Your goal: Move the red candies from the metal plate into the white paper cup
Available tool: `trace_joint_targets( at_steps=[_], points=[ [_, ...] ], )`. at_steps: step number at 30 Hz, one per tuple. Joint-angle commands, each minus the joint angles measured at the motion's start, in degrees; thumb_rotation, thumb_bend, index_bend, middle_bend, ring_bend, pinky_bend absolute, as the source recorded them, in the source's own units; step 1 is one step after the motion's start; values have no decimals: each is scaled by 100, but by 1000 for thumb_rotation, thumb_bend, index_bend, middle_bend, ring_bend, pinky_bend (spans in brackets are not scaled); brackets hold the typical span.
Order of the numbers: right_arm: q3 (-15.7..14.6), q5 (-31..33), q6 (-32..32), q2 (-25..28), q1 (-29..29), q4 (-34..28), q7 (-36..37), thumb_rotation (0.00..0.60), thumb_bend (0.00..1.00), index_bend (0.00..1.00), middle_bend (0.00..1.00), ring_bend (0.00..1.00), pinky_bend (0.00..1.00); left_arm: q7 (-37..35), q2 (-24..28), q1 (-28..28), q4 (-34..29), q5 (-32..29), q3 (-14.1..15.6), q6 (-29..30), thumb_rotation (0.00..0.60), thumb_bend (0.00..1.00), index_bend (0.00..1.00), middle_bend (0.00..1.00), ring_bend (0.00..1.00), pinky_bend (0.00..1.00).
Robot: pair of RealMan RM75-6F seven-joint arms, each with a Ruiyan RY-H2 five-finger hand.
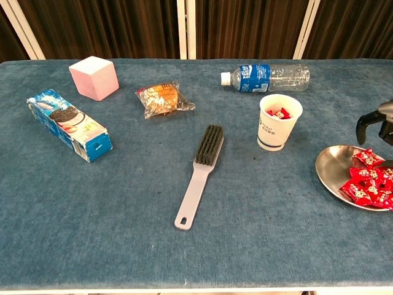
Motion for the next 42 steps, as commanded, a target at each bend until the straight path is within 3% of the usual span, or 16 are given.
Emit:
trace_joint_targets(
  at_steps=[1,14,20,26,31,36,42],
  points=[
    [-18,-64,-40,-78,14,83,-71,600,408,472,878,1000,1000,3,7,-1,-9,-2,-3,1,600,0,0,0,0,0],
    [62,4,-206,-197,38,261,-224,600,407,483,878,1000,1000,-7,-5,-7,10,-20,-4,-26,600,0,0,0,0,0],
    [72,79,-352,-268,67,328,-265,600,417,545,878,1000,1000,-18,-11,6,28,-47,-2,-32,600,0,0,0,0,0],
    [120,16,-296,-245,66,281,-211,600,494,609,878,1000,1000,-25,-3,15,31,-39,-4,-8,600,0,0,0,0,0],
    [307,-135,43,-8,23,-83,47,600,505,624,878,1000,1000,-26,7,16,27,-35,0,-13,600,0,0,0,0,0],
    [677,-249,240,256,142,-548,482,600,505,625,878,1000,1000,-10,14,3,3,-10,-5,-5,600,0,0,0,0,0],
    [1059,-117,-60,145,555,-714,597,600,504,614,878,1000,1000,24,29,-4,-44,-8,-11,-4,600,0,0,0,0,0]
  ],
)
